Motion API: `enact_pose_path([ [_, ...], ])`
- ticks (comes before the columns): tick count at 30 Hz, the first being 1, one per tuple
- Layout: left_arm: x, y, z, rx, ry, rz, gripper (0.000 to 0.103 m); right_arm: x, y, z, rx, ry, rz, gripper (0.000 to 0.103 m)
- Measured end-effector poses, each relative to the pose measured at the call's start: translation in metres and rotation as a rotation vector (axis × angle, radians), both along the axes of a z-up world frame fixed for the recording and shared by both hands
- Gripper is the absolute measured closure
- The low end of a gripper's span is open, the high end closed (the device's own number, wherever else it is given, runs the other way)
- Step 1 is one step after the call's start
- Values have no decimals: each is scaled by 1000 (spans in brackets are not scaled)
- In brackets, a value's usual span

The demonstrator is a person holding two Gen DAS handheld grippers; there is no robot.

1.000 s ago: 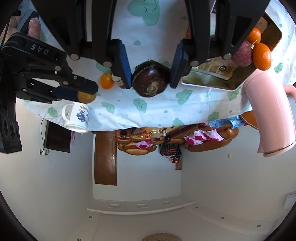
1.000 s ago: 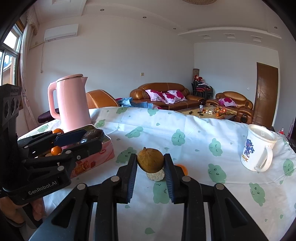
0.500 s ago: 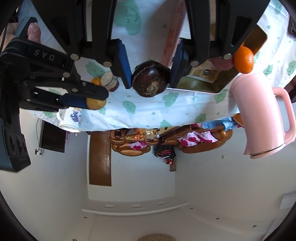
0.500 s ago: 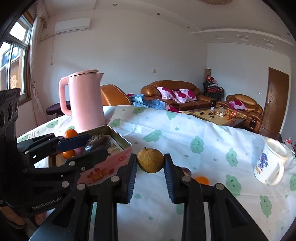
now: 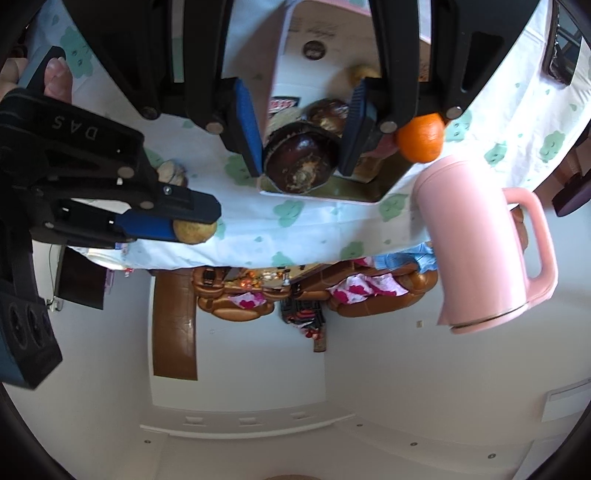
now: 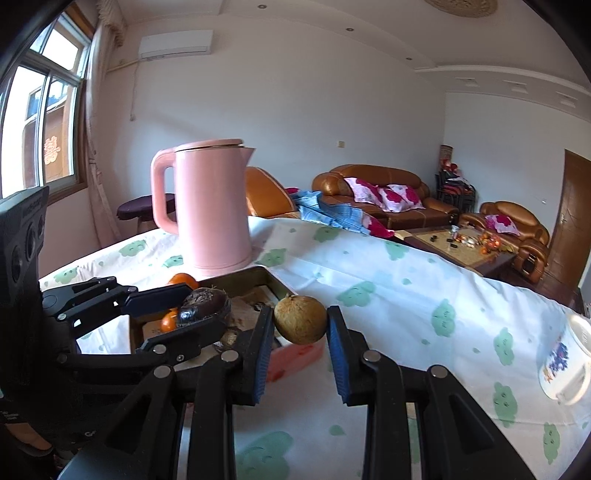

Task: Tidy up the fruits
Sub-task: 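Carry the dark brown fruit with the left gripper while the right carries the yellow fruit toward the tin, then lower the dark brown fruit into the tin with the left gripper while the right releases the yellow fruit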

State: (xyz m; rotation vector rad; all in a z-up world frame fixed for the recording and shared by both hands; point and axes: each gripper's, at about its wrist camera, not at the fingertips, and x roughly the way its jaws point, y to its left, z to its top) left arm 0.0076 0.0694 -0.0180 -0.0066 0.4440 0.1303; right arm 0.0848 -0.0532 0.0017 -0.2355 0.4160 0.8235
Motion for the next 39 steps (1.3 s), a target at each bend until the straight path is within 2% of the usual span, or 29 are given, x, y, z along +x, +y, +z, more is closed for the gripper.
enact_pose_path([
  [11, -7, 29, -6, -4, 36, 71, 60, -3, 33, -9, -37, 23, 60, 72],
  [19, -12, 45, -11, -42, 60, 77, 60, -2, 48, -18, -55, 48, 84, 72],
  [39, -7, 48, -20, -35, 107, 78, 60, 1, 64, -34, -99, 87, 115, 72],
])
